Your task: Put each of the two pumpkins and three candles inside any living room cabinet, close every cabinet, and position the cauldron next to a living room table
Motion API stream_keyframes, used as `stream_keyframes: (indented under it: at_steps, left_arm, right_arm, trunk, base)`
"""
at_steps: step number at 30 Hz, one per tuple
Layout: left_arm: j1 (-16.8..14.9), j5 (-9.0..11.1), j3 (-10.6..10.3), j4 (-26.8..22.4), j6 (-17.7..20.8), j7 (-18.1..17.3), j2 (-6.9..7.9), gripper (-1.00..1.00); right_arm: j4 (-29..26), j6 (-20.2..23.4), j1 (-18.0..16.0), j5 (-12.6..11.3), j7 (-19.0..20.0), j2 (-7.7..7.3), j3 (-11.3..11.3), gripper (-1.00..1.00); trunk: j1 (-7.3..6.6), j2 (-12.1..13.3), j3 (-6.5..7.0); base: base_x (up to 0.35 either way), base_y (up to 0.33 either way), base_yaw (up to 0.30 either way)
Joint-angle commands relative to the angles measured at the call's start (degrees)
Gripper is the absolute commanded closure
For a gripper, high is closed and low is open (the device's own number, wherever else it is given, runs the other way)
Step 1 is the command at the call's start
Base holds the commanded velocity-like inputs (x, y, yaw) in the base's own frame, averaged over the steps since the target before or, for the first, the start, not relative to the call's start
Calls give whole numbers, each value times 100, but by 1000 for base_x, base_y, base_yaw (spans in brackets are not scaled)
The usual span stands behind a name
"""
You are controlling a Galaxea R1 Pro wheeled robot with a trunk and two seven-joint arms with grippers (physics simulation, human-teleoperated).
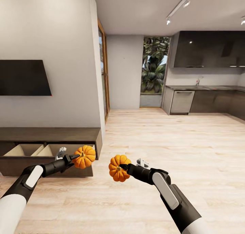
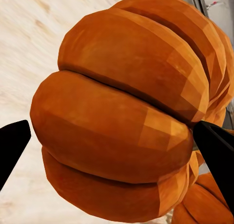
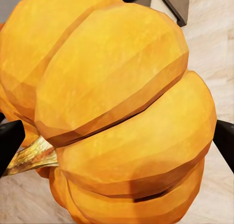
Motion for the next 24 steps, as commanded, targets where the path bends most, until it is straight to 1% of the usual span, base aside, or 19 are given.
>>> stream_keyframes:
  at_steps: [1, 5, 12, 24]
  left_arm:
    - [-4, 3, 18, -5, 34, -13, -2, 100]
    - [-3, 5, 19, -7, 34, -14, -2, 100]
    - [-11, 5, 19, -1, 34, -15, -2, 100]
    - [-12, 5, 18, 4, 34, -15, -2, 100]
  right_arm:
    - [-9, 11, -4, -70, -67, 0, 4, 100]
    - [-9, 12, -4, -70, -80, 0, 2, 100]
    - [-9, 11, -4, -70, -67, -1, 4, 100]
    - [-124, 25, -4, -70, -52, 0, 5, 100]
  trunk:
    - [0, -4, -11]
    - [0, -4, -31]
    - [0, -4, -74]
    - [0, -4, -85]
  base:
    - [10, 0, 137]
    - [154, 29, 180]
    - [309, 12, 183]
    - [336, 1, 20]
